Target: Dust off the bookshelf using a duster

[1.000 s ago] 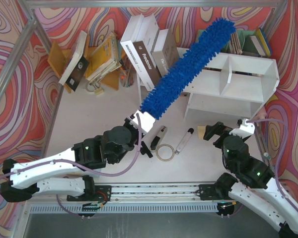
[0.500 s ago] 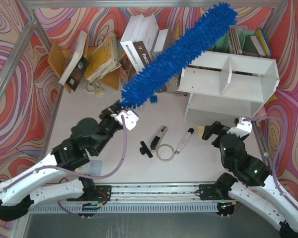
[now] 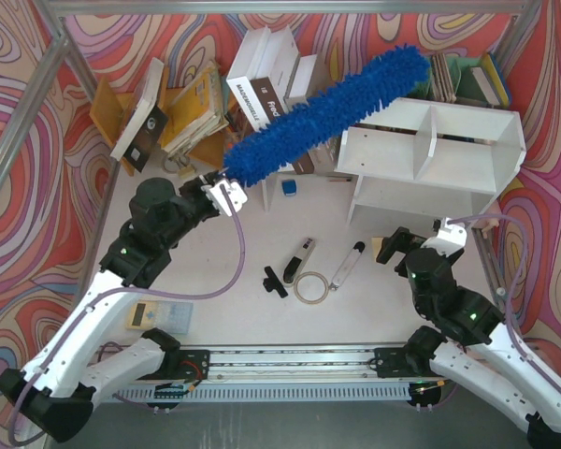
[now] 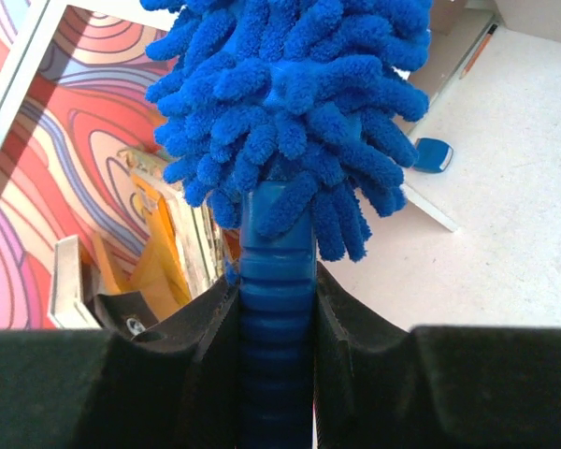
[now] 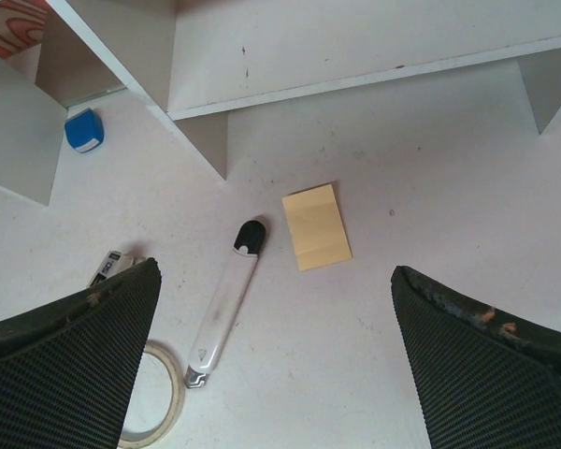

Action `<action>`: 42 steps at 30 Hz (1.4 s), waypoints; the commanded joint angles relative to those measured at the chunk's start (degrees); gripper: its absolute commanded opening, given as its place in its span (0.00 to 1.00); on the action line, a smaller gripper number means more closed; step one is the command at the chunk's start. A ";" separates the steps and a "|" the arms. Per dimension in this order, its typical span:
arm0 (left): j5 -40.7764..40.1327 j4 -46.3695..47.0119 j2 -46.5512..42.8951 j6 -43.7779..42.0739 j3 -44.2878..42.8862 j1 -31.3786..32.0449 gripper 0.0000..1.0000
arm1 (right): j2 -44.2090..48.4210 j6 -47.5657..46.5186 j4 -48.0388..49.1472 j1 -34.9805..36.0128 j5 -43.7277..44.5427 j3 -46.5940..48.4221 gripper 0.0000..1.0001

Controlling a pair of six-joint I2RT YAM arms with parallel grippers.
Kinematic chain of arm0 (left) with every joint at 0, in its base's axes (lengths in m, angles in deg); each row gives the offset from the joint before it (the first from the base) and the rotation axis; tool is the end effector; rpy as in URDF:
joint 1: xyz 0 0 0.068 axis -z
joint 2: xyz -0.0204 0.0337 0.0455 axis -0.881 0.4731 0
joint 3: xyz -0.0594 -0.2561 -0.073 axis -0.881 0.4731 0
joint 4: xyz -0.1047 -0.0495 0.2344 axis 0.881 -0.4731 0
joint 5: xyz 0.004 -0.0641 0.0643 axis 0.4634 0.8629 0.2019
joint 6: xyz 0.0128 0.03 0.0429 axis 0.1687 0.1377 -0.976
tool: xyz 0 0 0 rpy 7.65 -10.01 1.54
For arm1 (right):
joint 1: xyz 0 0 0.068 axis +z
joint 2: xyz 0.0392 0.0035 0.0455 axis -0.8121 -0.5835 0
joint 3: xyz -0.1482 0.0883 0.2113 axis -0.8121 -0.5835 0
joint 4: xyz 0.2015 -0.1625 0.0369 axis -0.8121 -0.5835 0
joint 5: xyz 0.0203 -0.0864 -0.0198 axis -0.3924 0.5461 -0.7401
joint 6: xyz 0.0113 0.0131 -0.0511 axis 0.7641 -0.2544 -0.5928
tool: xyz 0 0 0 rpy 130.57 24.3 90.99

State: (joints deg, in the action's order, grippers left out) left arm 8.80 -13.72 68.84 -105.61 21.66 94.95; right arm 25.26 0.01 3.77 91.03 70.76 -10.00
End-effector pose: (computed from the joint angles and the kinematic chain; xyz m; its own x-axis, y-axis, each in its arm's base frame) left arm 0.1702 -0.1143 0.4099 0.4129 0.5952 -0.6894 0.4431 0.5300 0.7230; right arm 0.1025 0.0464 0.2988 -0.2211 0.3757 -0.9000 0.2331 0.9164 0.3253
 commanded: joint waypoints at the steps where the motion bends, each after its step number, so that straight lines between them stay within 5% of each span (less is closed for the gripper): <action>1: 12.91 5.31 2.37 -0.11 -2.70 -4.83 0.00 | -1.07 0.96 -0.05 -0.08 1.89 0.04 0.99; 8: 17.64 5.75 6.40 -1.94 -3.12 -7.25 0.00 | -1.57 1.17 -0.35 -0.08 2.66 0.14 0.99; 21: 18.15 21.24 6.26 2.71 12.60 -6.60 0.00 | -3.89 0.50 0.16 -0.08 3.12 0.83 0.99; 42: 19.41 22.23 6.32 3.40 6.58 -7.54 0.00 | -2.71 1.27 -0.78 -0.08 2.87 0.87 0.99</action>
State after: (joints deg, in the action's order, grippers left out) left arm 26.28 4.47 74.67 -104.25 28.44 87.85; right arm 21.81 0.41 3.53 91.03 72.11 -9.97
